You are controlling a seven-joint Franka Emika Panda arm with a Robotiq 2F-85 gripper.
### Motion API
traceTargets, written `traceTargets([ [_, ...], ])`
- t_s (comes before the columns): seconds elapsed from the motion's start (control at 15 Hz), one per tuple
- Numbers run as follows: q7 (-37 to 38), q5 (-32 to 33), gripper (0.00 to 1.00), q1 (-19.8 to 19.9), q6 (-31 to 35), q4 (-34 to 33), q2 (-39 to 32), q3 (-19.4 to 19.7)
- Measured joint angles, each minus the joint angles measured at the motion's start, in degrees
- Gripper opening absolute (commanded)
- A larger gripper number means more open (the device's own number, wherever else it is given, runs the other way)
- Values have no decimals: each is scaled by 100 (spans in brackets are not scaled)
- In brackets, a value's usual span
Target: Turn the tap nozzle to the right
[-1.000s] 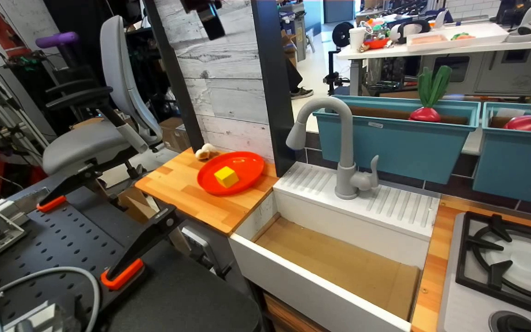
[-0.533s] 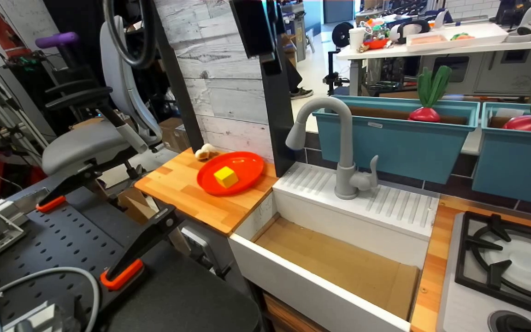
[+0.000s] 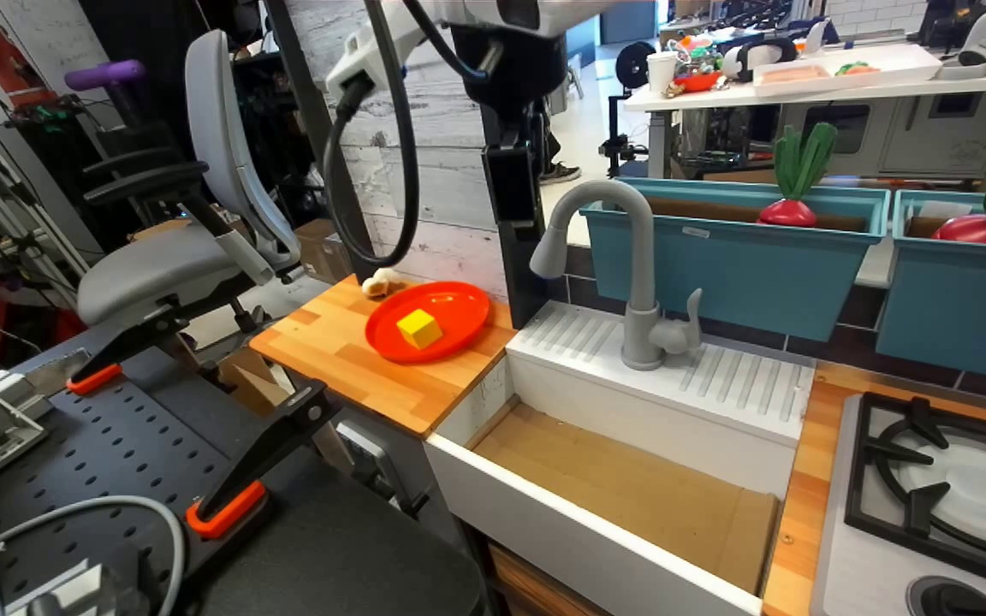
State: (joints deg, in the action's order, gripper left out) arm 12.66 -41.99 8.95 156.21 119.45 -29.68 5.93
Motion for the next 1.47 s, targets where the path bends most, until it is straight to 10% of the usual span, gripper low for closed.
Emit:
traceTargets([
  [0.4,157,1,100,-1,0,-680,-635,-93],
  [0.47,167,4,75,-1,0,-753,-678,-93],
  [1.13,389,722,3,-2,3,-953,-765,24],
  [1.47,368,1379,6,7,-86,-949,-745,74],
])
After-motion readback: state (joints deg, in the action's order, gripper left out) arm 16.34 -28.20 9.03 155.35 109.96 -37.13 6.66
